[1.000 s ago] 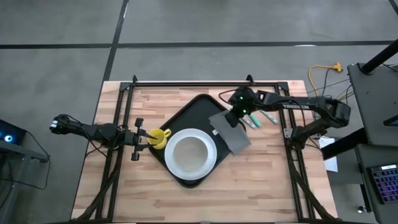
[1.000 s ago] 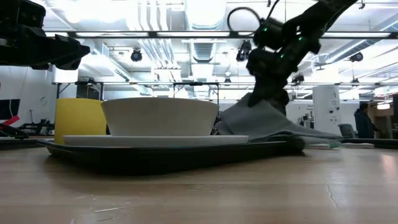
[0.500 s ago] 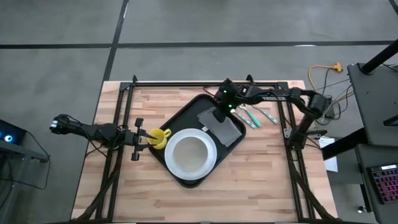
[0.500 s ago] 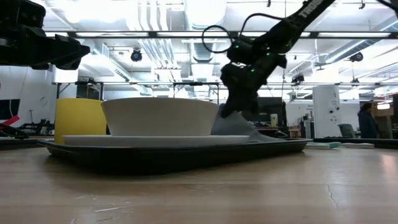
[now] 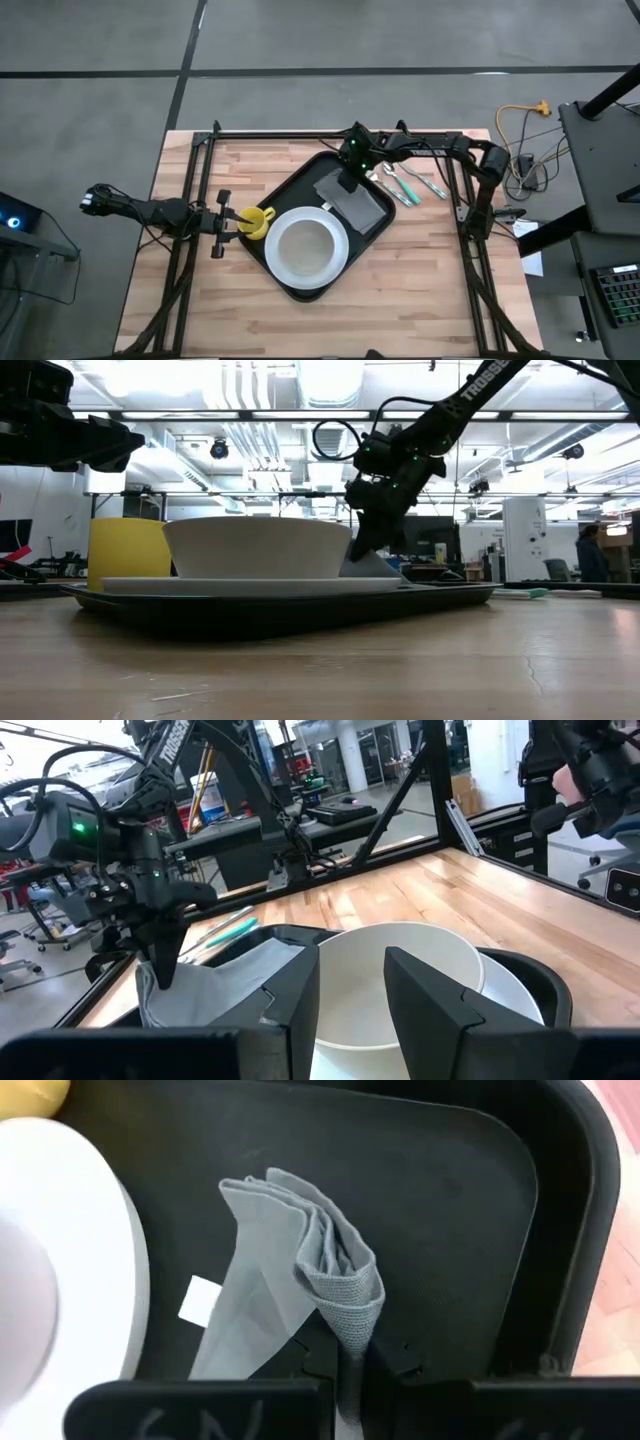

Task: Set up tray
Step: Put the gray napkin to the right of the white plate on the black serving tray

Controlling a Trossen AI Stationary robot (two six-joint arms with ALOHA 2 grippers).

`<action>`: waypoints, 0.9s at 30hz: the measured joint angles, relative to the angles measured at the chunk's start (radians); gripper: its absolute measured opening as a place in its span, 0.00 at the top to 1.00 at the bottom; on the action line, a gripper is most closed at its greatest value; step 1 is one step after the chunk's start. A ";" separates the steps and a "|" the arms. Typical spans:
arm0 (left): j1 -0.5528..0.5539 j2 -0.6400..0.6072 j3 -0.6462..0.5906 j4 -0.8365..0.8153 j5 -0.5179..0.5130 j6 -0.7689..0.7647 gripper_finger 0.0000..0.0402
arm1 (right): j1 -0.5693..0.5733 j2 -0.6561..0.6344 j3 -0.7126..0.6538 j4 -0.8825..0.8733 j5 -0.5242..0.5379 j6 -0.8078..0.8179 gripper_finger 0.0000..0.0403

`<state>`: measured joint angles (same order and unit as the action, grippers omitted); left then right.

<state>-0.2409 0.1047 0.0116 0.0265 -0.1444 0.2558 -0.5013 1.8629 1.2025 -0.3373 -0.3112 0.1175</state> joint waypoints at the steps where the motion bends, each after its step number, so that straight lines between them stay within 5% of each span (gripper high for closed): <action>1: 0.000 0.000 0.000 0.000 0.000 0.000 0.75 | -0.001 0.000 -0.002 -0.001 0.000 -0.016 0.98; 21: 0.000 0.000 0.000 0.000 0.000 0.000 0.75 | -0.004 0.000 0.002 0.031 0.002 -0.094 0.81; 27: 0.000 0.000 0.000 0.000 0.000 0.000 0.75 | -0.003 -0.001 0.006 0.031 0.110 -0.096 0.71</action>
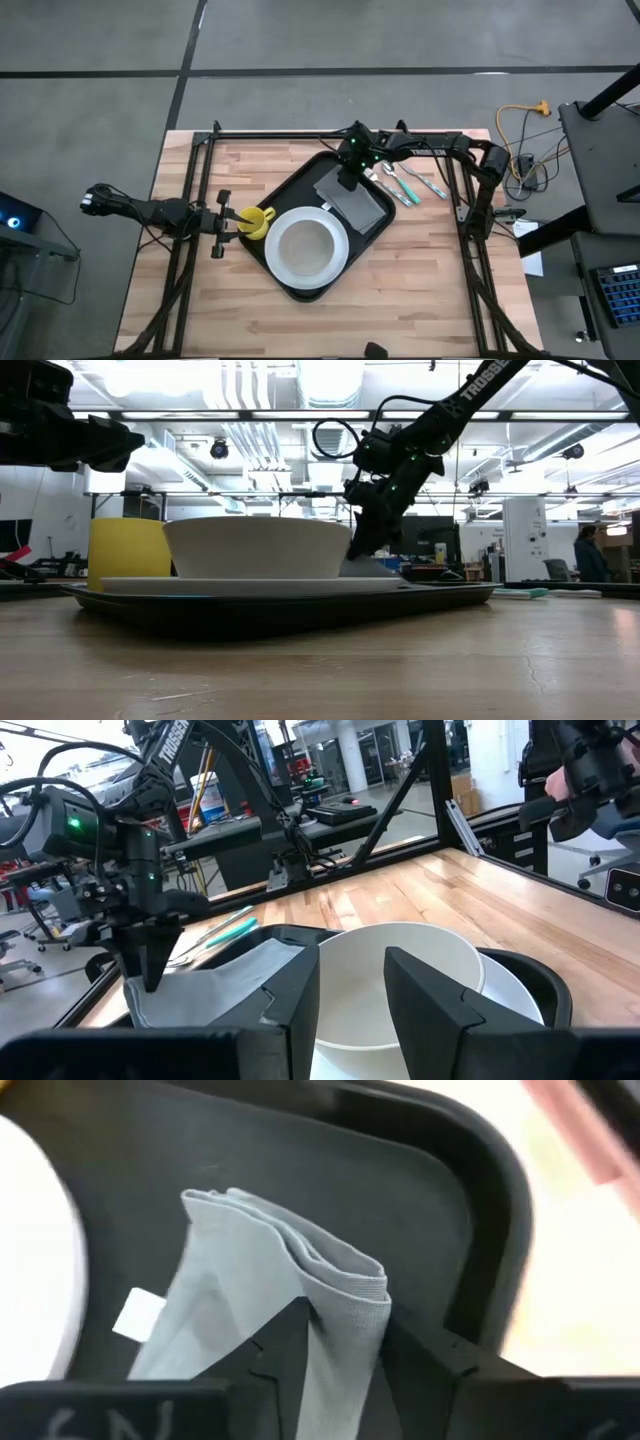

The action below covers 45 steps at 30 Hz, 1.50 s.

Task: Set up tray
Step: Put the gray napkin to the right of the white plate on the black serving tray, then put the white fork to the right of the white plate on top of the gray napkin on the black serving tray

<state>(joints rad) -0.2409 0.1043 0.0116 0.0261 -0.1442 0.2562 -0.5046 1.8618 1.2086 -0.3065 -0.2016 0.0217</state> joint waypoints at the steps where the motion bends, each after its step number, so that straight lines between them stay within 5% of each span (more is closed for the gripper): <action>1: 0.000 0.000 0.000 0.000 0.000 0.000 0.75 | -0.002 0.000 0.002 0.000 0.000 -0.002 0.69; 13: 0.000 0.000 0.000 0.000 0.000 0.000 0.75 | -0.007 -0.002 0.059 -0.017 0.074 -0.044 0.55; 22: 0.000 0.000 0.000 0.000 0.000 0.000 0.75 | -0.006 -0.004 0.105 -0.393 0.074 0.015 0.55; 31: 0.000 0.000 0.000 0.000 0.000 0.000 0.75 | -0.008 -0.004 0.088 -0.544 0.078 0.090 0.57; 39: 0.000 0.000 0.000 0.000 0.000 0.000 0.75 | -0.011 -0.008 0.084 -0.557 0.298 0.106 0.57; 45: 0.000 0.000 0.000 0.000 0.000 0.000 0.75 | -0.010 -0.010 0.064 -0.586 0.309 0.108 0.58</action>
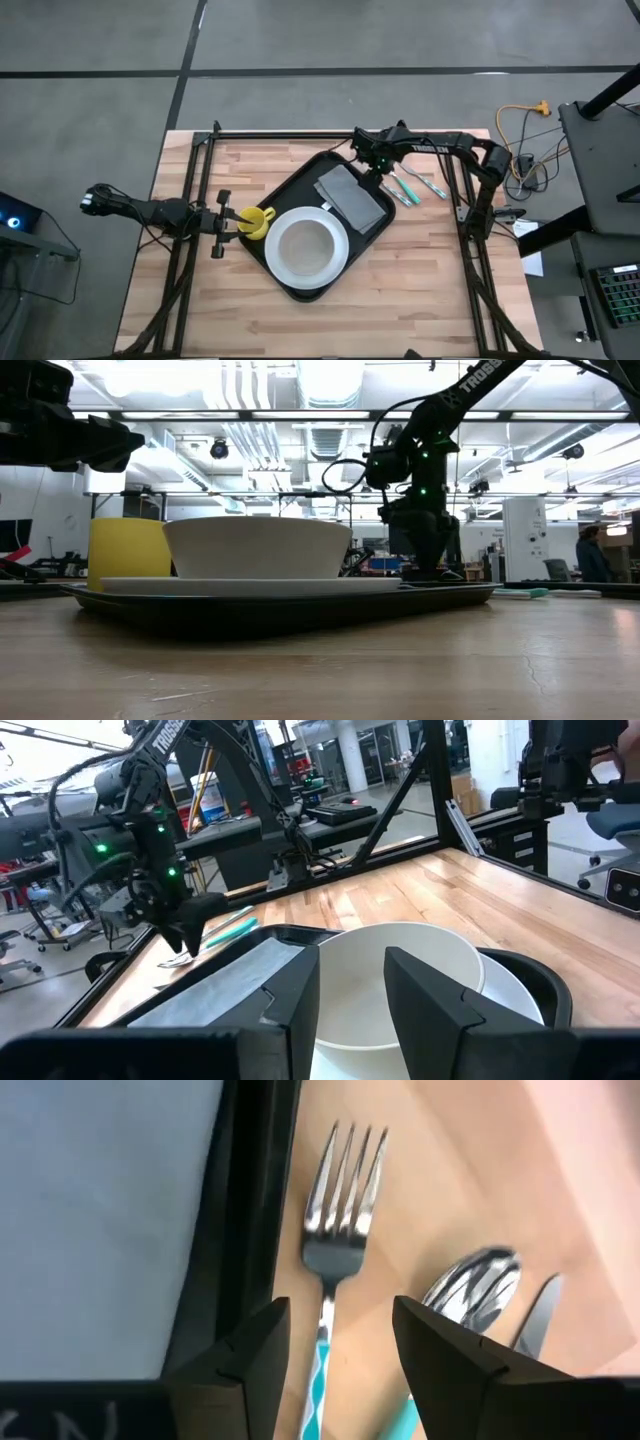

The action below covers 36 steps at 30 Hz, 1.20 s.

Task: Set up tray
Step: Put the white fork to the right of the white plate on top of the gray napkin on the black serving tray

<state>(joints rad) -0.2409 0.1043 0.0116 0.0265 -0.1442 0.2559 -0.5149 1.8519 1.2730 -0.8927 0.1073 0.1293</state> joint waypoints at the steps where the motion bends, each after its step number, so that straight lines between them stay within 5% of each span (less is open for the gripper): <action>1: 0.000 0.000 0.000 0.000 0.000 0.000 0.75 | 0.000 -0.001 -0.011 0.000 -0.001 0.004 0.58; 23: 0.000 0.000 0.000 0.000 0.000 0.000 0.75 | -0.012 -0.195 -0.313 0.087 -0.010 0.022 0.59; 36: 0.000 0.000 0.000 0.000 0.000 0.000 0.75 | -0.010 -0.194 -0.351 0.125 -0.082 0.003 0.60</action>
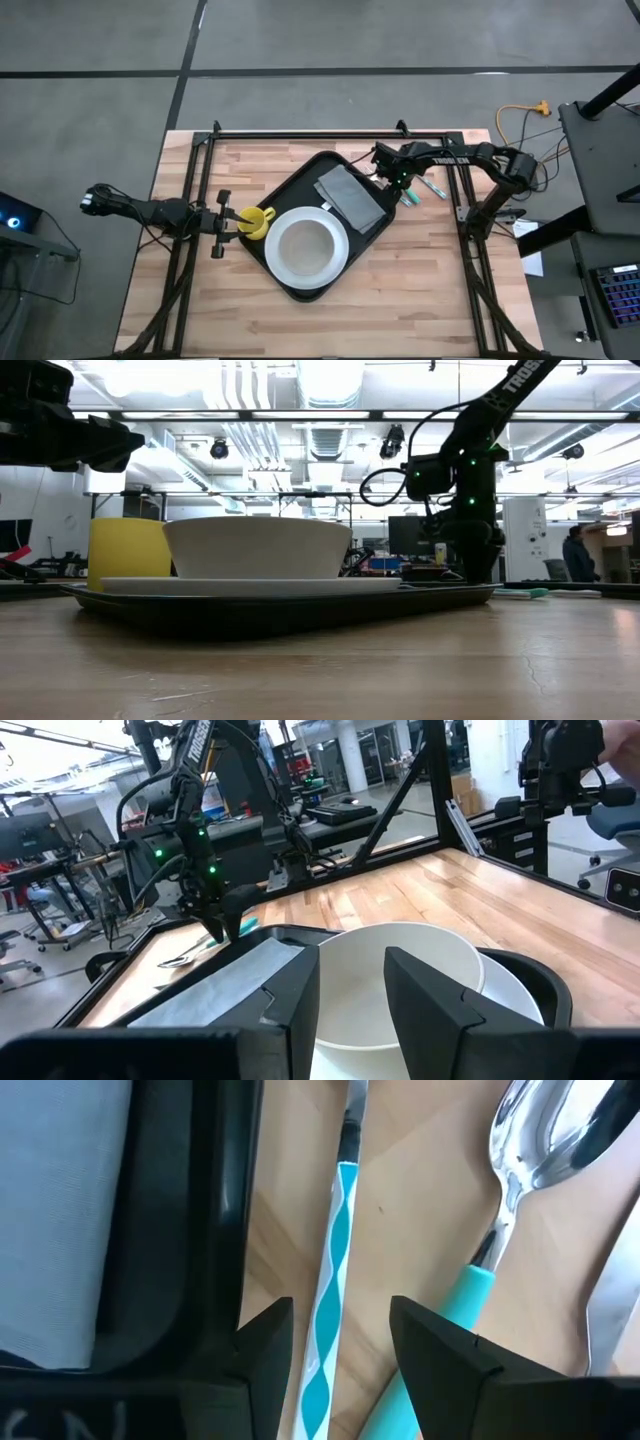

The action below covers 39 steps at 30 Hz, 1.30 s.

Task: Set up tray
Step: Put the white fork to the right of the white plate on top of the gray napkin on the black serving tray

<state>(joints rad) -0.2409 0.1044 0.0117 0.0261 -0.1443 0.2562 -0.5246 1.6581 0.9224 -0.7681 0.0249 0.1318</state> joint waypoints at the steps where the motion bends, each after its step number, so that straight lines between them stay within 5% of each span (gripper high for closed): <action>1: 0.000 0.000 0.000 0.000 0.000 0.000 0.75 | 0.001 0.001 -0.002 -0.001 0.000 0.000 0.60; 22: 0.000 0.000 0.000 0.000 0.000 0.000 0.75 | 0.001 -0.001 -0.059 0.023 0.000 -0.002 0.62; 27: 0.000 0.000 0.000 0.000 0.000 0.000 0.75 | 0.001 -0.001 -0.059 0.023 -0.003 0.042 0.70; 33: 0.000 0.000 0.000 0.000 0.000 0.000 0.75 | 0.001 0.000 -0.058 0.024 -0.004 0.053 0.93; 39: 0.000 0.000 0.000 0.000 0.000 0.000 0.75 | 0.001 -0.001 -0.054 0.021 -0.001 0.058 0.94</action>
<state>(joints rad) -0.2409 0.1047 0.0120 0.0265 -0.1444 0.2561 -0.5236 1.6573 0.8687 -0.7470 0.0237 0.1900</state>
